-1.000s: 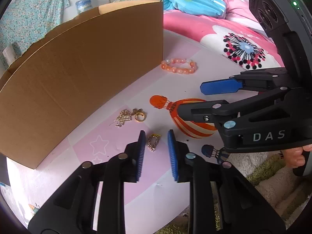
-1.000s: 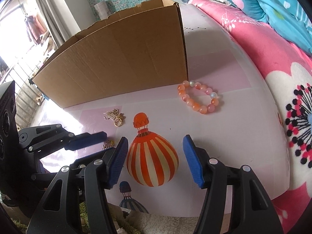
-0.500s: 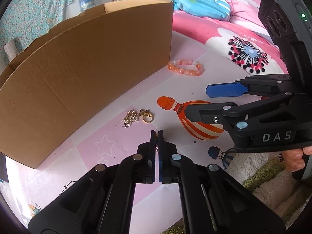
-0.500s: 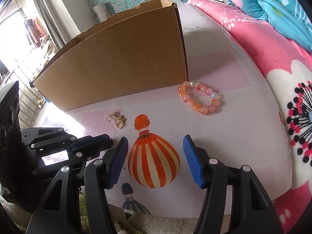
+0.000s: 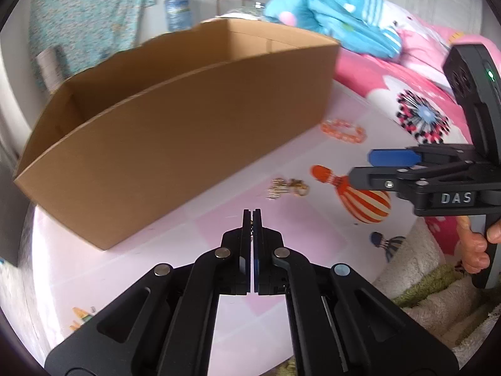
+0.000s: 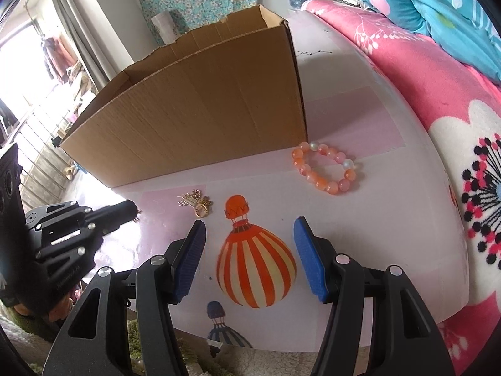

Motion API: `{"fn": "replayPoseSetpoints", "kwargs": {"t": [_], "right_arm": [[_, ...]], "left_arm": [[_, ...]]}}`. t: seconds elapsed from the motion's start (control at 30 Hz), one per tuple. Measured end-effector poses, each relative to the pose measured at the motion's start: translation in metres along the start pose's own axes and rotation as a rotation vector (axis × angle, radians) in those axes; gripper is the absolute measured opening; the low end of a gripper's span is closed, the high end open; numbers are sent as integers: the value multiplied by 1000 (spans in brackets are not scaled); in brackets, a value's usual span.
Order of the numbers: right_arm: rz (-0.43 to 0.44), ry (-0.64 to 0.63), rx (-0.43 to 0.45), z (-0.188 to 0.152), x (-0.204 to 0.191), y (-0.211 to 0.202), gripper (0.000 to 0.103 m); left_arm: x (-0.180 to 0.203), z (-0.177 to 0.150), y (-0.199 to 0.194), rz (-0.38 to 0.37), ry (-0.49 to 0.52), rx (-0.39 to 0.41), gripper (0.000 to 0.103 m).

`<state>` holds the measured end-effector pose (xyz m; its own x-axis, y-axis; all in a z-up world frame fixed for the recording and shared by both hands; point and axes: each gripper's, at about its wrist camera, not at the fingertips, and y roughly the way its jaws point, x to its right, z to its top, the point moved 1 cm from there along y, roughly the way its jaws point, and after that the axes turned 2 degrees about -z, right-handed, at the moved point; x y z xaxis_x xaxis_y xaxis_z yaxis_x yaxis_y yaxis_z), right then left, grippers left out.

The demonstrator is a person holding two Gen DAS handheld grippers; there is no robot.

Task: Organize jewelry
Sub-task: 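Close the left gripper on a small gold charm on the table, then close the right gripper on a gold ring beside the charms while the left gripper holds the charm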

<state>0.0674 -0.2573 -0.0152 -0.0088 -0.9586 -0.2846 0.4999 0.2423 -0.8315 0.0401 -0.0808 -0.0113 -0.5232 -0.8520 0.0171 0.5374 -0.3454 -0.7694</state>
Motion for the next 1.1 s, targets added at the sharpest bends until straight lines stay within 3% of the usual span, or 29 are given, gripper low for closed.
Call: {"fn": "replayPoseSetpoints", "kwargs": {"t": [0.37, 0.7, 1.1], "right_arm": [[34, -49, 7, 8, -18, 2, 57], [49, -111, -41, 14, -31, 22, 42], [-19, -234, -62, 13, -55, 39, 30]], "left_arm": [[-27, -5, 2, 38, -68, -4, 0], [-27, -6, 11, 24, -78, -9, 0], [-28, -8, 18, 1, -64, -15, 0]]}}
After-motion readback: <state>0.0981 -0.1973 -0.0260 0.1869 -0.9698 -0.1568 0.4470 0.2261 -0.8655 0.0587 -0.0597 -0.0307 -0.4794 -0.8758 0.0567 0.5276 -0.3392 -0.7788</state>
